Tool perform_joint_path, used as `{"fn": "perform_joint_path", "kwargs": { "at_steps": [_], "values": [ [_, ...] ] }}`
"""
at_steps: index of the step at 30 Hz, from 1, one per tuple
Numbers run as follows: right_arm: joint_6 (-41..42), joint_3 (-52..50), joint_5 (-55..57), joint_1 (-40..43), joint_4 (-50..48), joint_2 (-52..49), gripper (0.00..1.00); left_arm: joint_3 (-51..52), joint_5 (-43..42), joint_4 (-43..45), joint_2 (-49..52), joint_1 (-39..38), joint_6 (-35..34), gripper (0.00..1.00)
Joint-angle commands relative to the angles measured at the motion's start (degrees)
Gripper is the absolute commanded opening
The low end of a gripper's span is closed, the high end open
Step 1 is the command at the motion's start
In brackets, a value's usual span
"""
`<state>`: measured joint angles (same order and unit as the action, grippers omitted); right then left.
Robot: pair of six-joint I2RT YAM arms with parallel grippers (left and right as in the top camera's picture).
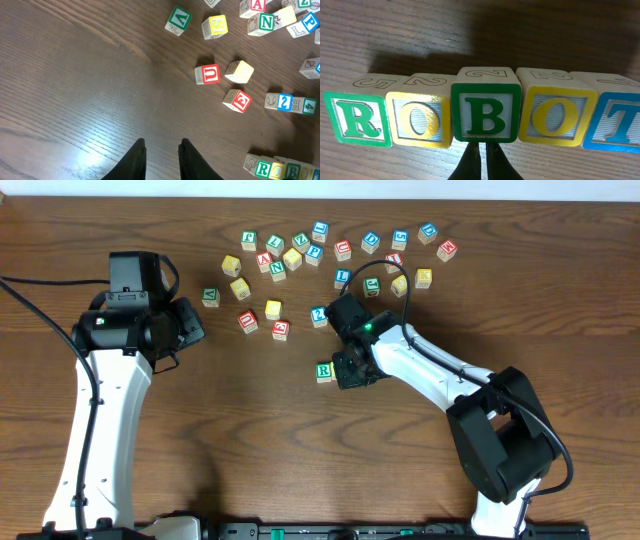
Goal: Spell out ROBOT
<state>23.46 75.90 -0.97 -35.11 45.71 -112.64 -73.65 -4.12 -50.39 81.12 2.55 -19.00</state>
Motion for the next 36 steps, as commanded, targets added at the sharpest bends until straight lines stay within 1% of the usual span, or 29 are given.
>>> {"fn": "perform_joint_path", "kwargs": {
  "at_steps": [1, 4, 11, 18, 36],
  "values": [
    [0.7, -0.4, 1.0, -0.2, -0.1, 1.0, 0.01, -0.2, 0.7, -0.2, 0.2, 0.2, 1.2, 0.22],
    [0.7, -0.3, 0.3, -0.2, 0.4, 1.0, 0.01, -0.2, 0.7, -0.2, 0.2, 0.2, 1.2, 0.22],
    [0.0, -0.3, -7.5, -0.7, 1.8, 1.1, 0.01, -0.2, 0.7, -0.2, 0.2, 0.2, 1.2, 0.22],
    [1.7, -0.3, -4.9, -3.2, 1.4, 1.1, 0.01, -0.2, 0.7, -0.2, 0.2, 0.2, 1.2, 0.22],
    [1.8, -0.3, -4.5, -3.2, -1.4, 1.1, 0.01, -0.2, 0.7, -0.2, 0.2, 0.2, 1.2, 0.22]
  ]
}}
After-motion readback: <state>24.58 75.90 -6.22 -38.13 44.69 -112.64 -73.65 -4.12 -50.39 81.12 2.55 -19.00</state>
